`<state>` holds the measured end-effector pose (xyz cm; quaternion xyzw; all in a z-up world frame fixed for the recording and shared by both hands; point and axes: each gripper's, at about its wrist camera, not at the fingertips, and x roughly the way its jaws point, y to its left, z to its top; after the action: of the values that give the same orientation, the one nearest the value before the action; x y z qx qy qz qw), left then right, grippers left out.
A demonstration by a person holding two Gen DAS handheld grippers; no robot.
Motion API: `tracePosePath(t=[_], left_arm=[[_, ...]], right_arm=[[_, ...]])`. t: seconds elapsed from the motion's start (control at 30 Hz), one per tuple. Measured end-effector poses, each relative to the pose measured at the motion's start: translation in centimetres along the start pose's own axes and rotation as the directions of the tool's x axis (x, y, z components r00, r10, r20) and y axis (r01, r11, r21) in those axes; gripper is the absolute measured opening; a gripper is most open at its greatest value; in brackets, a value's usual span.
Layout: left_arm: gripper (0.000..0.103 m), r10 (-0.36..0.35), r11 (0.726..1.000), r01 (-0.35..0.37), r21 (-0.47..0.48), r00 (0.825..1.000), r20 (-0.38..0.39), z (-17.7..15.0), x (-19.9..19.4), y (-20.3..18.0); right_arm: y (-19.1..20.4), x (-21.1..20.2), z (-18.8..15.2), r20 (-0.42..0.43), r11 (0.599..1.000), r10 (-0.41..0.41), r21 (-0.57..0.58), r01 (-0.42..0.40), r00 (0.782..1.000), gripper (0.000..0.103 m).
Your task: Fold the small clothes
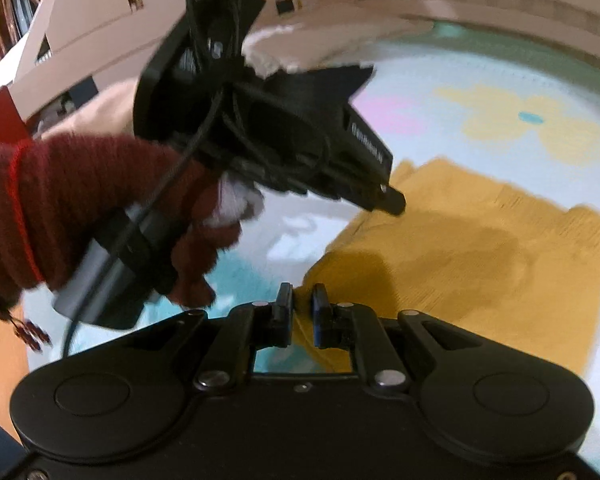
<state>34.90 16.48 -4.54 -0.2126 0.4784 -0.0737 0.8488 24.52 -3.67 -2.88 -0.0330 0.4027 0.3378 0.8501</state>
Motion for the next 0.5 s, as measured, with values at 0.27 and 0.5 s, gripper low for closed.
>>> tracePosePath(t=[0.27, 0.5], left_arm=[[0.038, 0.035, 0.994, -0.046, 0.096, 0.994, 0.107, 1.0, -2.9, -1.7], [0.056, 0.022, 0.976, -0.049, 0.214, 0.992, 0.127, 0.7, -2.3, -5.4]], right_arm=[[-0.3, -1.6, -0.4, 0.019, 0.994, 0.101, -0.042, -0.100, 0.995, 0.061], [-7.8, -5.8, 0.1, 0.144, 0.983, -0.138, 0.144, 0.117, 0.980, 0.066]])
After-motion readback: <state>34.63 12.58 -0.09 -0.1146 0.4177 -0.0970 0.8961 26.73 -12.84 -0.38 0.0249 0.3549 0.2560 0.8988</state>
